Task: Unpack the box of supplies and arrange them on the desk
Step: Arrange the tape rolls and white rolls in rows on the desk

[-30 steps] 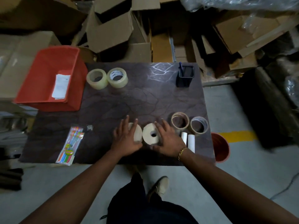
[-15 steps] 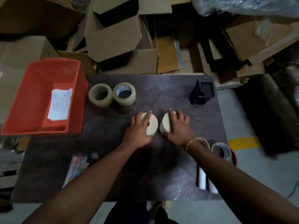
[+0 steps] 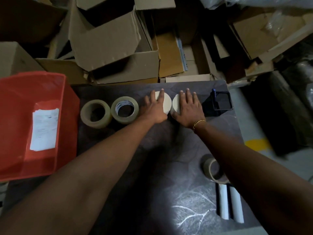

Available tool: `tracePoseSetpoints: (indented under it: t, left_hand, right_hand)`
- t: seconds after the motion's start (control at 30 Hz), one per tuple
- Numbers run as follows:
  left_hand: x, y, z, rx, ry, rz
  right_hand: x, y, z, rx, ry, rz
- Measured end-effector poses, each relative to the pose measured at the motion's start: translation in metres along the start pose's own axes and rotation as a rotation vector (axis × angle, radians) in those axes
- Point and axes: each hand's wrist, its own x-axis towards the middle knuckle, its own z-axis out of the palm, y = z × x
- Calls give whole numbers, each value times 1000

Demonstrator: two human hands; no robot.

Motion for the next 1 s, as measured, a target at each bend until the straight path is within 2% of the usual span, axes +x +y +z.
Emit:
tracePoseSetpoints:
  t: [0.07, 0.2, 0.53, 0.77, 1.0]
  left_hand:
    - [1, 0, 7, 56, -33, -3]
    - [4, 0, 14, 127, 40, -9]
    - [1, 6, 17, 173, 74, -49]
    - [-28, 2, 21, 233, 33, -57]
    - [-115, 3, 39, 280, -13, 32]
  right_hand:
    - [-4, 1, 10, -86, 34, -22]
    - [1, 7, 13, -140, 44, -58]
    - [7, 13, -8, -130, -118, -122]
    - [-41, 18, -5, -164, -133, -168]
    - [-121, 29, -3, -136, -228, -234]
